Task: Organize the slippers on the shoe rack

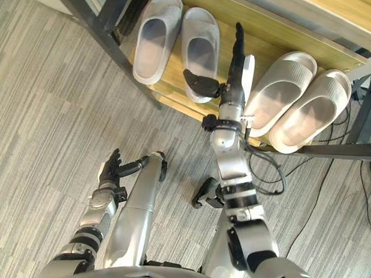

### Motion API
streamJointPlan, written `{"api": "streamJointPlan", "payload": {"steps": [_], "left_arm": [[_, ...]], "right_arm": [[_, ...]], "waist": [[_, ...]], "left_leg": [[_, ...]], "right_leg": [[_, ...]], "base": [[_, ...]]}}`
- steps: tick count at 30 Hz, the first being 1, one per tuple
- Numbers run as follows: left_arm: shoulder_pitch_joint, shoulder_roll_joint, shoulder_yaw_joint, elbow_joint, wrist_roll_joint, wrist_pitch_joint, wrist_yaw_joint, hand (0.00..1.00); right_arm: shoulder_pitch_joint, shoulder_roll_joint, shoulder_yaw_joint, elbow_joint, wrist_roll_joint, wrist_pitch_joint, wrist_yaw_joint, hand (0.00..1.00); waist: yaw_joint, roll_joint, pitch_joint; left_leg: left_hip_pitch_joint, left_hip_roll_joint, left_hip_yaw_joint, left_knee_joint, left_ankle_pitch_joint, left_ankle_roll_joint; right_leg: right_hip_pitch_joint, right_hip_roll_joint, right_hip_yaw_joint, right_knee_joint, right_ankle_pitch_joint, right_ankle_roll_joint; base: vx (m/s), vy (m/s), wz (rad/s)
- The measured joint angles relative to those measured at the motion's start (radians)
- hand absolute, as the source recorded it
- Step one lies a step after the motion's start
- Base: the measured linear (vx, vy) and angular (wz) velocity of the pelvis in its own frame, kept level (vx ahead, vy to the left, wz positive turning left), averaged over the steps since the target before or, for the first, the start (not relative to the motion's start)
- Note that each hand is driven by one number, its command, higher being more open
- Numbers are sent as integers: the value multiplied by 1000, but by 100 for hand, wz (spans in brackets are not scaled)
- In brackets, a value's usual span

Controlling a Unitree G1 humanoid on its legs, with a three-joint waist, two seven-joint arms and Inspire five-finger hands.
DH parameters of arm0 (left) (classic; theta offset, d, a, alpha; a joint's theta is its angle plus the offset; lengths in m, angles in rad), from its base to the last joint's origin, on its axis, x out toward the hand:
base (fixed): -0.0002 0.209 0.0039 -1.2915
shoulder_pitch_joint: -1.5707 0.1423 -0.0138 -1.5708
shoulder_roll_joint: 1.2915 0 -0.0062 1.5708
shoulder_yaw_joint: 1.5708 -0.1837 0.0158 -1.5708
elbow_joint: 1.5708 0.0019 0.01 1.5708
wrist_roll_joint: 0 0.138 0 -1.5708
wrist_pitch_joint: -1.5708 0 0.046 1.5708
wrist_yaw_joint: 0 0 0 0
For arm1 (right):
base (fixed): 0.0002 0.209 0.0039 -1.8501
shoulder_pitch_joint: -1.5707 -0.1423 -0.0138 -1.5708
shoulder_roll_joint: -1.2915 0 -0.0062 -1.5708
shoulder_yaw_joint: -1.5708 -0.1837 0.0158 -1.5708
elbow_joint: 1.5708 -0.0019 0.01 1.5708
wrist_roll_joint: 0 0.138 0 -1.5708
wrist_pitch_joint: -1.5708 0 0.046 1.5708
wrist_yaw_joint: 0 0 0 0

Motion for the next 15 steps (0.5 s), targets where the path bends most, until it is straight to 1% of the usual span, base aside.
{"api": "streamJointPlan", "payload": {"steps": [3, 5, 9, 12, 13, 15], "left_arm": [[1, 3, 5, 1, 11, 7, 0, 100], [1, 4, 10, 1, 14, 10, 1, 100], [1, 2, 17, 1, 20, 12, 1, 100], [1, 2, 22, 1, 24, 13, 1, 100], [1, 1, 24, 1, 24, 13, 1, 100], [1, 5, 27, 1, 30, 15, 2, 100]], "right_arm": [[40, 27, 0, 0, 35, -3, 1, 100], [67, 48, 0, 1, 106, -27, 17, 100], [72, 49, -2, 3, 195, -64, 45, 100], [69, 49, -2, 26, 292, -110, 88, 100], [68, 49, -2, 28, 299, -112, 91, 100], [64, 46, -3, 45, 371, -134, 126, 100]], "waist": [[-2, -1, 0], [-5, -1, 1], [-7, -2, 1], [-10, -3, 2], [-10, -3, 2], [-12, -9, 5]], "left_leg": [[17, 7, 4, -10, 0, -1], [24, 11, 13, -14, 0, -1], [24, 11, 13, -14, 0, -1], [26, 11, 14, -16, 0, -1], [26, 11, 14, -17, 0, -1], [33, 11, 14, -19, 0, -1]], "right_leg": [[13, 7, 2, -12, 4, 3], [12, 9, 11, -13, 4, 7], [13, 9, 10, -15, 5, 7], [15, 10, 10, -18, 8, 5], [15, 10, 10, -18, 8, 5], [23, 10, 10, -21, 7, 6]], "base": [[-5, 31, -10], [-12, 28, -7], [0, 0, 0], [3, 31, 0], [0, 34, 0], [-1, 16, 0]]}}
